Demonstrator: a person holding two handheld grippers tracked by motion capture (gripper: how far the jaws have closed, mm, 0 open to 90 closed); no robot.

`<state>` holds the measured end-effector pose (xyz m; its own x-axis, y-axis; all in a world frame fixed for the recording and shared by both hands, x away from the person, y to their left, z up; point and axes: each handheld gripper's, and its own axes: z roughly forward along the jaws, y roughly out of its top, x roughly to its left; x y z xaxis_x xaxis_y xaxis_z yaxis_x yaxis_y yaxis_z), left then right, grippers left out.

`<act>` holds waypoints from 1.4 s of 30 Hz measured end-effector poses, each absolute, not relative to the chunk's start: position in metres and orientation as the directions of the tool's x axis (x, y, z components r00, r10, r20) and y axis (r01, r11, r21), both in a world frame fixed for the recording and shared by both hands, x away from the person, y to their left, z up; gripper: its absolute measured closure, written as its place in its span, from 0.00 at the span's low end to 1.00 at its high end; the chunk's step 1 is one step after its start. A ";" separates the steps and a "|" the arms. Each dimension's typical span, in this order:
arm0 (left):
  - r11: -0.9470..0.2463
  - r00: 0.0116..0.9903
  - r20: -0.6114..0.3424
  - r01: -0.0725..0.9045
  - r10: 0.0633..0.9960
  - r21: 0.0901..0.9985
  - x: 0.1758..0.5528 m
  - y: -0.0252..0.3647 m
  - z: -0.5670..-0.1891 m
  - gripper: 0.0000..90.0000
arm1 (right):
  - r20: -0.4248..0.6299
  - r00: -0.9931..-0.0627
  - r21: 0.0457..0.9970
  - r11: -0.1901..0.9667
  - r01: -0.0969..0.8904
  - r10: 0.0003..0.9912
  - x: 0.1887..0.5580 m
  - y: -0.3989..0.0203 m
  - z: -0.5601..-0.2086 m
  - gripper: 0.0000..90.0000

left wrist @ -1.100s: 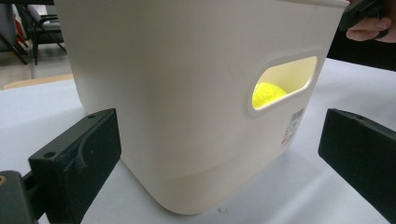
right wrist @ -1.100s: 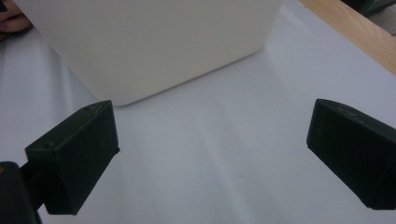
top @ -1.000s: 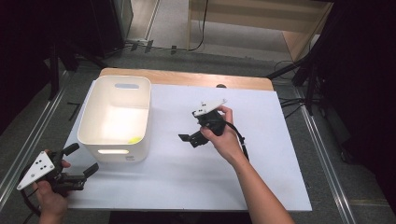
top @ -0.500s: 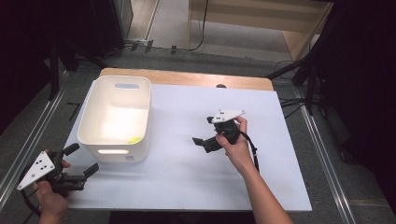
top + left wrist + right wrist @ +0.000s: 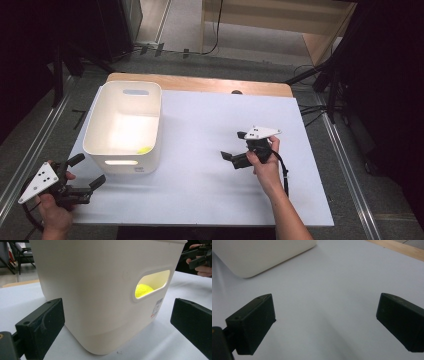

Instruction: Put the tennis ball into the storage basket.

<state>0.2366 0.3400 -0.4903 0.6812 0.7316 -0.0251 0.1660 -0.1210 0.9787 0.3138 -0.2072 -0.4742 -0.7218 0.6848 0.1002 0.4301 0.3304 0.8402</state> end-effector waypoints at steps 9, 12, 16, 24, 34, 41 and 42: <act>-0.120 0.681 -0.026 0.166 0.732 0.979 0.237 0.340 -0.490 0.00 | 0.118 -0.679 0.842 0.289 0.455 0.725 0.304 -0.233 -0.487 0.01; -0.120 0.680 -0.026 0.166 0.732 0.979 0.237 0.340 -0.490 0.00 | 0.122 -0.663 0.847 0.270 0.457 0.739 0.300 -0.241 -0.490 0.01; -0.120 0.680 -0.026 0.167 0.733 0.979 0.237 0.340 -0.490 0.00 | 0.129 -0.649 0.851 0.253 0.461 0.750 0.295 -0.251 -0.494 0.01; -0.119 0.679 -0.026 0.167 0.734 0.979 0.237 0.340 -0.490 0.00 | 0.129 -0.625 0.860 0.227 0.457 0.770 0.285 -0.266 -0.501 0.01; -0.119 0.678 -0.026 0.167 0.734 0.979 0.237 0.340 -0.490 0.00 | 0.146 -0.591 0.874 0.177 0.453 0.793 0.269 -0.286 -0.506 0.01; -0.123 0.679 -0.024 0.167 0.734 0.978 0.237 0.340 -0.490 0.00 | 0.150 -0.576 0.879 0.158 0.450 0.804 0.262 -0.296 -0.509 0.01; -0.123 0.679 -0.023 0.167 0.734 0.978 0.237 0.340 -0.490 0.00 | 0.149 -0.571 0.878 0.157 0.451 0.807 0.260 -0.298 -0.510 0.01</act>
